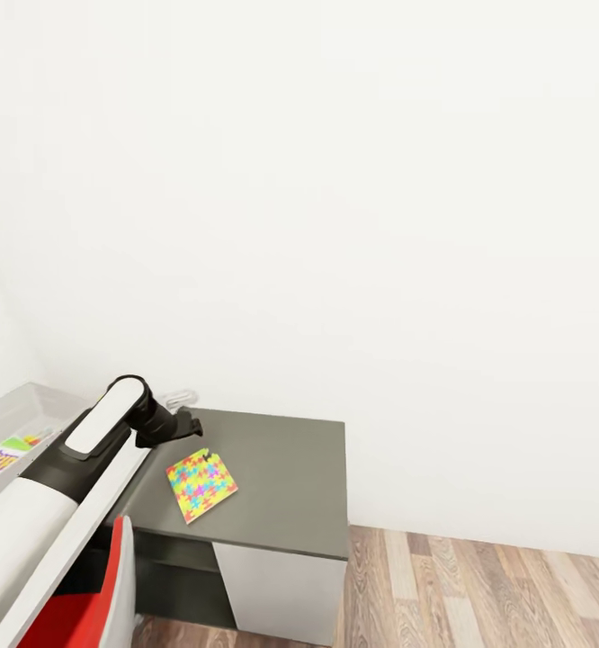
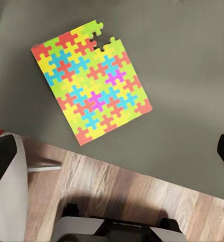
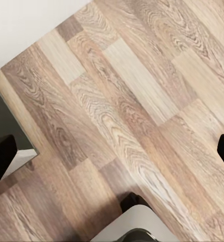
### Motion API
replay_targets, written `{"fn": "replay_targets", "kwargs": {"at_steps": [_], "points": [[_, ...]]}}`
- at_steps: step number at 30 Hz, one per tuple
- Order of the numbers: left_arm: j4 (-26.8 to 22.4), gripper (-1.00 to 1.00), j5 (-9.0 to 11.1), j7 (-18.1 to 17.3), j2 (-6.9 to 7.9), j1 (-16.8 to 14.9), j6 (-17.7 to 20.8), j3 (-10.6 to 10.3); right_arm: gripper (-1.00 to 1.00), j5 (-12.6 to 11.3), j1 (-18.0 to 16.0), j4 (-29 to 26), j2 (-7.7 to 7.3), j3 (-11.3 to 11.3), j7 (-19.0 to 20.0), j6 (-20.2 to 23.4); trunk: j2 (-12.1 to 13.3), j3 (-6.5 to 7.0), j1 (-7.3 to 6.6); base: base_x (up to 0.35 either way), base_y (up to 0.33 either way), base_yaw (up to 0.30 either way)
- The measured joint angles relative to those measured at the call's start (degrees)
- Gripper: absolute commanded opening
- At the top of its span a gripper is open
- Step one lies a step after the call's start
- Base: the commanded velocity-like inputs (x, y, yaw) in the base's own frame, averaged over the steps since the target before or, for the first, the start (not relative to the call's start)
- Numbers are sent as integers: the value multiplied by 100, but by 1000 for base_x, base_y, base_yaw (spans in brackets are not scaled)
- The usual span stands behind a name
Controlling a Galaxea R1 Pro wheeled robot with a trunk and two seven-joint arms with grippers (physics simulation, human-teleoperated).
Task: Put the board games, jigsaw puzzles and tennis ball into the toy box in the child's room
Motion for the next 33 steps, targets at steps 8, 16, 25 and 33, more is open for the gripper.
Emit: {"fn": "replay_targets", "kwargs": {"at_steps": [8,16,25,33], "points": [[167,100,-13,1,-1,0,-30,-45,100,5,0,19,-2,49,-1,-76,0,0,2,40,0,0],[238,100,-11,1,-1,0,-37,-46,100,6,0,19,0,49,-1,-83,0,0,0,203,0,0],[281,100,-9,1,-55,0,-40,-52,100,6,0,19,0,49,-3,-84,0,0,0,123,-6,0],[290,100,-12,1,-102,0,-39,-53,100,6,0,19,0,49,-3,-85,0,0,1,68,-29,0]]}}
